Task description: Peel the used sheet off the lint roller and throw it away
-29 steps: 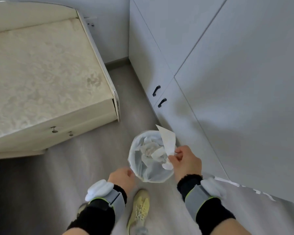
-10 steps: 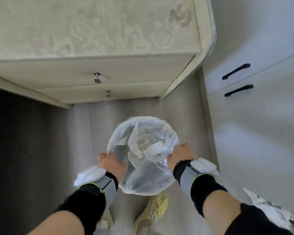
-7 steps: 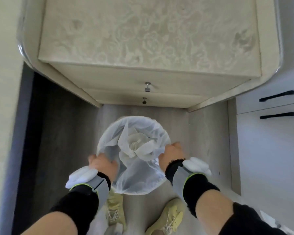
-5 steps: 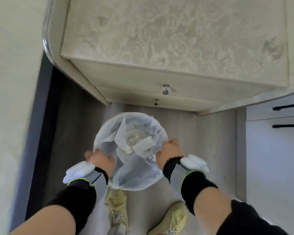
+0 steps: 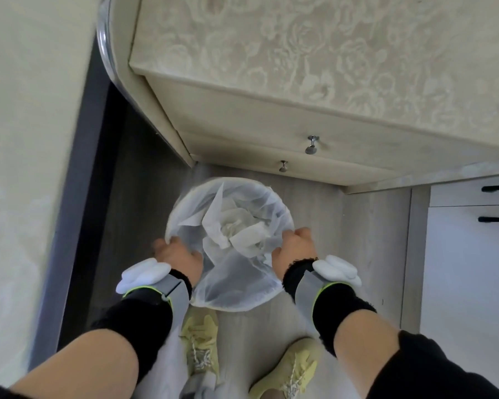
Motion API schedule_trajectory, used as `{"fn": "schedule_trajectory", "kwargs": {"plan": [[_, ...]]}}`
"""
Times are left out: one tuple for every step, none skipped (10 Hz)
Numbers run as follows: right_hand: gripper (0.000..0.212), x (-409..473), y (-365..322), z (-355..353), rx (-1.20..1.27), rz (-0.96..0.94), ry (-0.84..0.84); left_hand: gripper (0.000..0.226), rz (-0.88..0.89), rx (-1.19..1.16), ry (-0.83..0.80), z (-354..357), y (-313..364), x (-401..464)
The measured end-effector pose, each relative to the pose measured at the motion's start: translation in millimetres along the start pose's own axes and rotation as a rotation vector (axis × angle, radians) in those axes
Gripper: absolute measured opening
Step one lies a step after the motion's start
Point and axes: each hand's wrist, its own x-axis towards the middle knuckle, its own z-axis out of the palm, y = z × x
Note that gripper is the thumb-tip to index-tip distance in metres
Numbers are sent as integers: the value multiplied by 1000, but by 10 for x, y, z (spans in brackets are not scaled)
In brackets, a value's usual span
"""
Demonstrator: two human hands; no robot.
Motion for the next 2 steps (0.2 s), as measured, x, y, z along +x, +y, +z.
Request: {"fn": "schedule_trajectory", "kwargs": {"plan": [[32,-65,-7,-11,30,-30,33,39,10,11,-13,-12,-32,-4],[37,-158,-15,-38,35,-56,58,38,26,38,-6,-40,-78,-60]]}}
